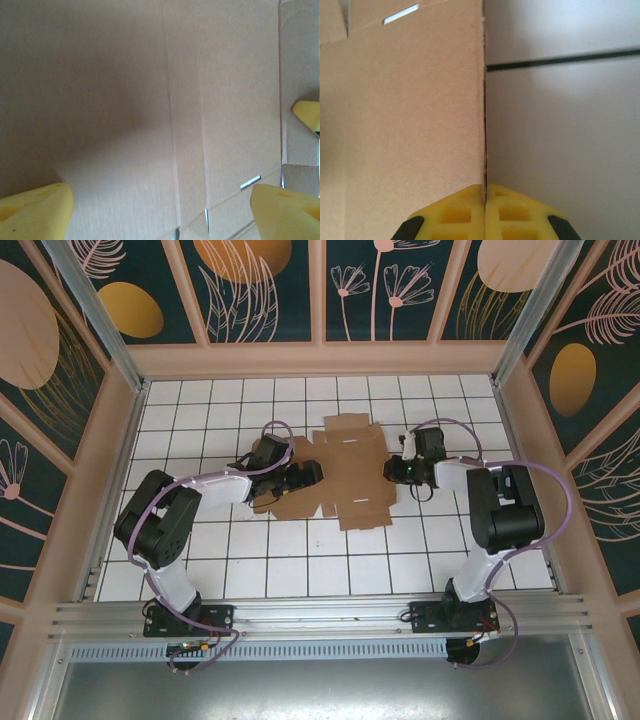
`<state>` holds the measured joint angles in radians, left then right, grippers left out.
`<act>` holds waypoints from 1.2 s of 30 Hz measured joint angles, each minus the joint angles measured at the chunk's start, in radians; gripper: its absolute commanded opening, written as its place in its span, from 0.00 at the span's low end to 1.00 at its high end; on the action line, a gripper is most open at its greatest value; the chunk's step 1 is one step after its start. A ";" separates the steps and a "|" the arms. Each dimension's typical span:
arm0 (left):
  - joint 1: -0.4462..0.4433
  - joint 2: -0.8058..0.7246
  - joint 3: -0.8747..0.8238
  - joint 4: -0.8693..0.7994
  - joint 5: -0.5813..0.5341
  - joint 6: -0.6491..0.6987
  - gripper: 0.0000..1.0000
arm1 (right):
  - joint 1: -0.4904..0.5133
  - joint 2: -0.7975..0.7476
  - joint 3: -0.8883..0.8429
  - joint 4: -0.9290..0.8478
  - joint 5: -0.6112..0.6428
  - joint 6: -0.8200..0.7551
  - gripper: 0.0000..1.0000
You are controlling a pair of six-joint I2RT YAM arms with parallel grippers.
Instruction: Fold the paper box
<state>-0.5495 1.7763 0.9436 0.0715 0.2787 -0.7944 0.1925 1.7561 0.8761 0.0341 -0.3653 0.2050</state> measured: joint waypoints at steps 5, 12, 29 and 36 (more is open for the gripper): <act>0.000 -0.011 0.000 -0.001 -0.015 0.000 0.90 | 0.028 -0.018 0.006 -0.036 0.091 -0.039 0.00; 0.000 -0.068 0.037 -0.019 -0.061 0.009 0.90 | 0.146 -0.056 0.030 -0.089 0.363 -0.141 0.00; 0.000 0.072 0.480 -0.085 -0.044 0.019 0.87 | 0.267 -0.179 -0.021 0.045 0.716 -0.337 0.00; 0.000 0.134 0.599 -0.100 -0.025 0.020 0.88 | 0.288 -0.127 0.031 0.007 0.766 -0.343 0.00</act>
<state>-0.5495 1.9102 1.5421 -0.0280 0.2539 -0.7746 0.4801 1.6291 0.9070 0.0410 0.4004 -0.1383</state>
